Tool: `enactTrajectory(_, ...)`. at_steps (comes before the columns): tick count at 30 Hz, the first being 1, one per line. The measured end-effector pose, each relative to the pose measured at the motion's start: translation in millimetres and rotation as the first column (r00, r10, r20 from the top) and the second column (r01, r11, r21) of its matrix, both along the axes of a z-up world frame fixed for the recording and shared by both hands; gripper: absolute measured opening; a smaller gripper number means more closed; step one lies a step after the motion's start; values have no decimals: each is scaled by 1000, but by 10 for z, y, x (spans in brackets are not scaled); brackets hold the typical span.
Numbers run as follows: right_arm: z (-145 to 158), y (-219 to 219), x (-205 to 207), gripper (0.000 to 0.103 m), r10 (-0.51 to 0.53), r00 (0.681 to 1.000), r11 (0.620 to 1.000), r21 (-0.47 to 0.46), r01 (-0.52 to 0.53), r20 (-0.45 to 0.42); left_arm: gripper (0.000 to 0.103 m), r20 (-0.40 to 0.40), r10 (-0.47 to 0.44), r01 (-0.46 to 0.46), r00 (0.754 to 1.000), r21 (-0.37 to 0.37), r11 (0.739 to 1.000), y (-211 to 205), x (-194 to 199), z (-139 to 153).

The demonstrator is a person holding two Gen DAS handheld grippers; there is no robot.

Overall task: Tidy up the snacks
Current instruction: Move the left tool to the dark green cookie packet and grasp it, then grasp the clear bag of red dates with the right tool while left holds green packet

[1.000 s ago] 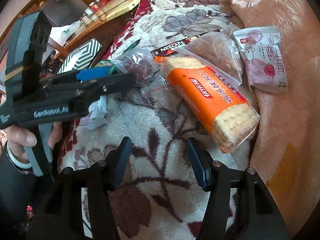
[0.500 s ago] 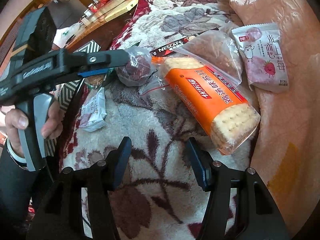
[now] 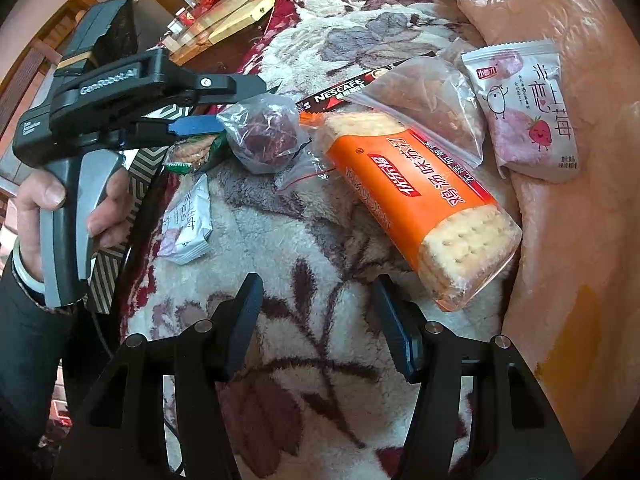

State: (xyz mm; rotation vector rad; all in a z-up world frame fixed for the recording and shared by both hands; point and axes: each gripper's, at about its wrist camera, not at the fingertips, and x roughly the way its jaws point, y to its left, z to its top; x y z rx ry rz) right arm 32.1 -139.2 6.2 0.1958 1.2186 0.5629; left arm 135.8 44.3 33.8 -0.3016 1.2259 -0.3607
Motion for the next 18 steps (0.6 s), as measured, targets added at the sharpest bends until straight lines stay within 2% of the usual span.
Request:
enactTrajectory(5,-4,-10,-3,57,-1,1000,1000,4,1,-3,75,-38,-26,25,999,-9,1000,-72,31,-48)
enactTrajectory(8,-8,-8,-2,57,-4,1000,1000,6,4,-5,65,-66,-50,48,997,-38,998,-112,11,-78)
enactTrajectory(11,-6,-4,7,57,-6,1000,1000,7,6,-4,61,-69,-25,22,997,-55,998,-86,4,-81)
enactTrajectory(18,33,-19,-2,57,-9,1000,1000,13,9,12,32,-67,38,-44,997,-87,995,53,-45,-46)
